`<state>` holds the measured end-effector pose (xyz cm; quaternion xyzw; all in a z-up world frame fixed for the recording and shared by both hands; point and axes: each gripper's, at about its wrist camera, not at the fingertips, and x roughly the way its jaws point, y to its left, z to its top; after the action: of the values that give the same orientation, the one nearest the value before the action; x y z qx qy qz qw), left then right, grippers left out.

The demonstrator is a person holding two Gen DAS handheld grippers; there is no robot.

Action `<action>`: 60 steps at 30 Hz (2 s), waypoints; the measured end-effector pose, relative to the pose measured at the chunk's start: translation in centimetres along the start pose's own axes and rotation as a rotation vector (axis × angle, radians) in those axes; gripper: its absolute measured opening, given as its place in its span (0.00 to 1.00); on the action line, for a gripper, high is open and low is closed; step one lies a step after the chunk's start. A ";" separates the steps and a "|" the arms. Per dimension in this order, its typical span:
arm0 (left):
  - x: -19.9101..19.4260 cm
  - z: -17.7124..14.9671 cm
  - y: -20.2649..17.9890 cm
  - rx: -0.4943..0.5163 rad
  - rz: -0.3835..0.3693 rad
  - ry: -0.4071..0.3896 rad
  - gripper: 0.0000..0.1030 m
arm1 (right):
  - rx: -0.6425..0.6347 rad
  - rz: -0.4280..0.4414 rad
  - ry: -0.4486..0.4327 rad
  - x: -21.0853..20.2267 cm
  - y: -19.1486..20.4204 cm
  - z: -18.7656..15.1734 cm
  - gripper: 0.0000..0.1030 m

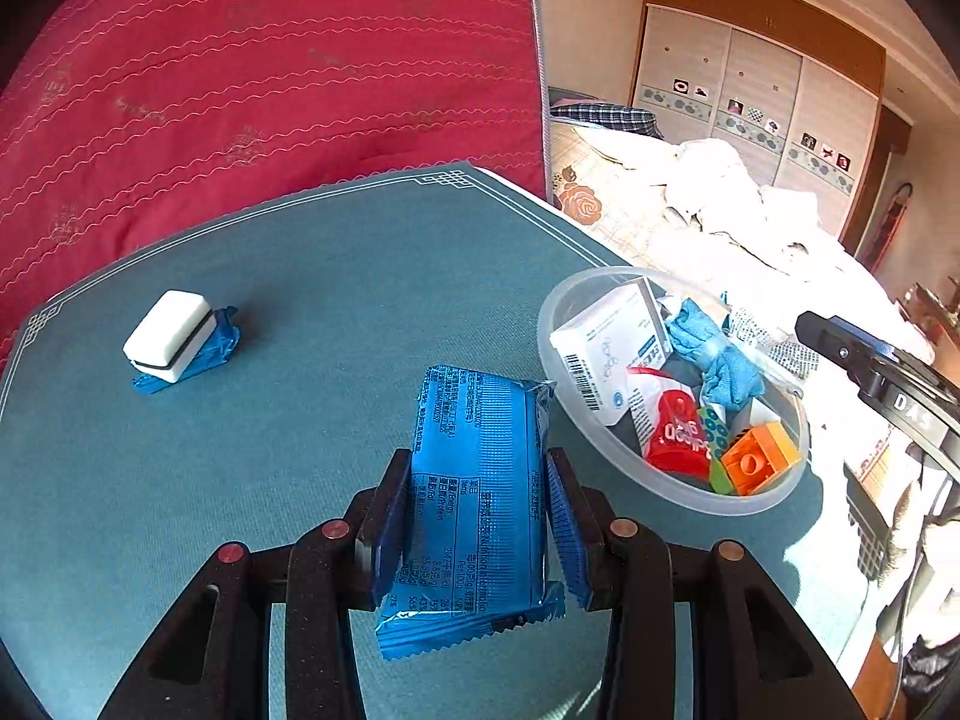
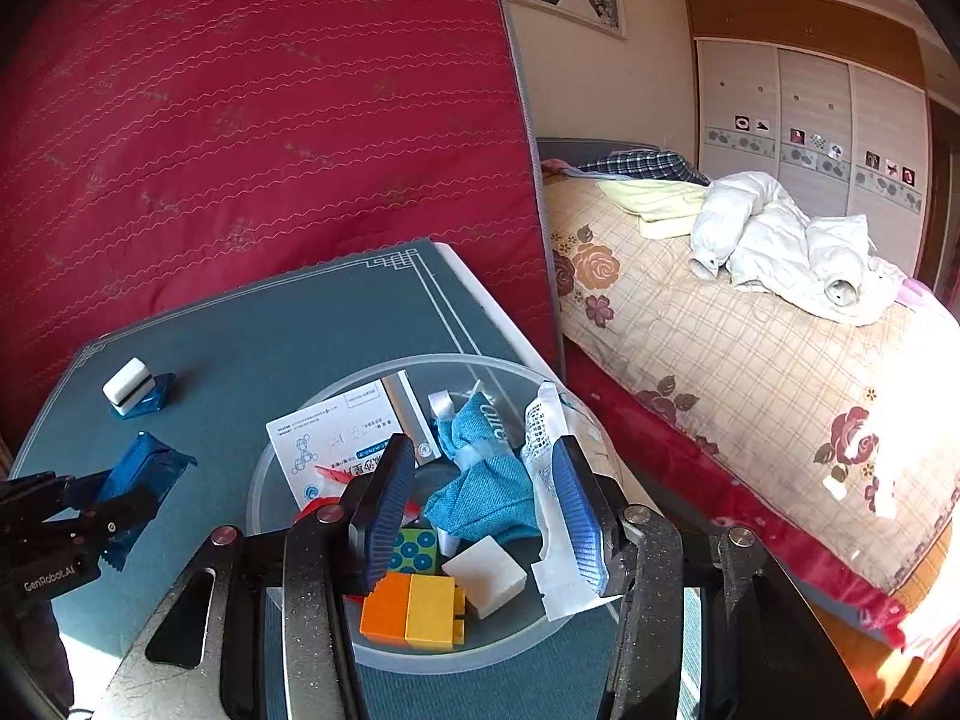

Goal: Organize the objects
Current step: 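Carry the blue wrapped bar with the left tool into the clear bowl and release, then grasp the white box with the left tool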

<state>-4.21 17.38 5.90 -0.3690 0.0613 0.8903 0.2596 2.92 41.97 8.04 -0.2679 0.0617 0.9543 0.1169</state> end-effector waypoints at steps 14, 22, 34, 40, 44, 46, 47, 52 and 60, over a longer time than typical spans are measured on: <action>3.2 4.1 -8.9 0.133 -0.111 -0.004 0.44 | 0.093 0.115 -0.083 -1.4 -2.7 1.2 0.49; 5.3 5.1 -10.7 0.143 -0.179 0.023 0.60 | 0.150 0.112 -0.112 -1.7 -4.1 1.7 0.50; 3.4 4.2 -5.9 0.024 -0.065 -0.052 0.95 | 0.151 0.121 -0.097 -1.3 -3.1 1.4 0.50; 2.5 3.4 -3.1 -0.009 0.021 -0.075 0.99 | 0.132 0.138 -0.088 -1.2 -1.4 1.0 0.55; 2.0 2.7 -1.5 -0.012 0.067 -0.076 0.99 | 0.110 0.161 -0.074 -1.0 0.4 0.8 0.56; 1.8 2.4 -0.7 -0.019 0.088 -0.078 1.00 | 0.094 0.173 -0.068 -0.9 1.4 0.6 0.56; 1.8 2.3 -0.3 -0.023 0.099 -0.080 1.00 | 0.086 0.180 -0.065 -0.8 1.9 0.6 0.56; 1.3 1.7 2.0 -0.042 0.155 -0.081 1.00 | 0.040 0.215 -0.045 -0.6 4.7 0.1 0.58; 1.0 1.1 5.7 -0.064 0.274 -0.083 1.00 | -0.060 0.277 -0.001 0.0 9.9 -1.4 0.60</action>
<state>-8.35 13.27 5.57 -0.3283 0.0721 0.9333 0.1260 1.13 32.13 7.38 -0.2599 0.0695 0.9628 -0.0240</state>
